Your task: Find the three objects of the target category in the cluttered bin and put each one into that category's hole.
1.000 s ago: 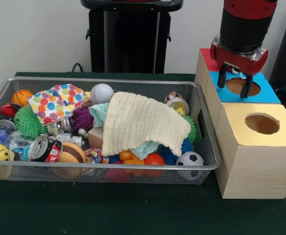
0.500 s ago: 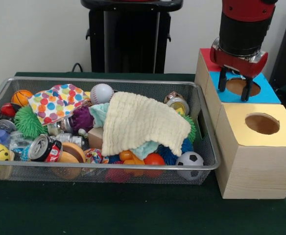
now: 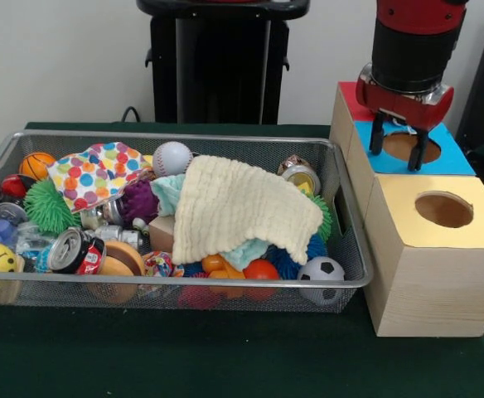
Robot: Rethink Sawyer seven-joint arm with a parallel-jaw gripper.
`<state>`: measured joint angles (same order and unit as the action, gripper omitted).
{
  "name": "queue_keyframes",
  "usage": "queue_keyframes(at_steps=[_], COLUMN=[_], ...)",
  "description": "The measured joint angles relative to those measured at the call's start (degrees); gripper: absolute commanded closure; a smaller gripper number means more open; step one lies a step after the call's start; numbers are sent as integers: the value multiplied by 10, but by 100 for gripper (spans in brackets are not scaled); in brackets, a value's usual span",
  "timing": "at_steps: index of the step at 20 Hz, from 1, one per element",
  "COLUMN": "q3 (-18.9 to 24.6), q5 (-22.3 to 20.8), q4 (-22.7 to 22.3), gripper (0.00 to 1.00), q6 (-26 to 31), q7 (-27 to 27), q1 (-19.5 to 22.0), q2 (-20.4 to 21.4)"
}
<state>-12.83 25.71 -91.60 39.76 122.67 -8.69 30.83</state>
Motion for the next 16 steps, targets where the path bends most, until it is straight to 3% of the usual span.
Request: queue_keyframes(at_steps=[16], q3=[1], q5=[1], q4=[-58], gripper=[0], q6=[-29], q7=[0], q1=[-14], q2=[24])
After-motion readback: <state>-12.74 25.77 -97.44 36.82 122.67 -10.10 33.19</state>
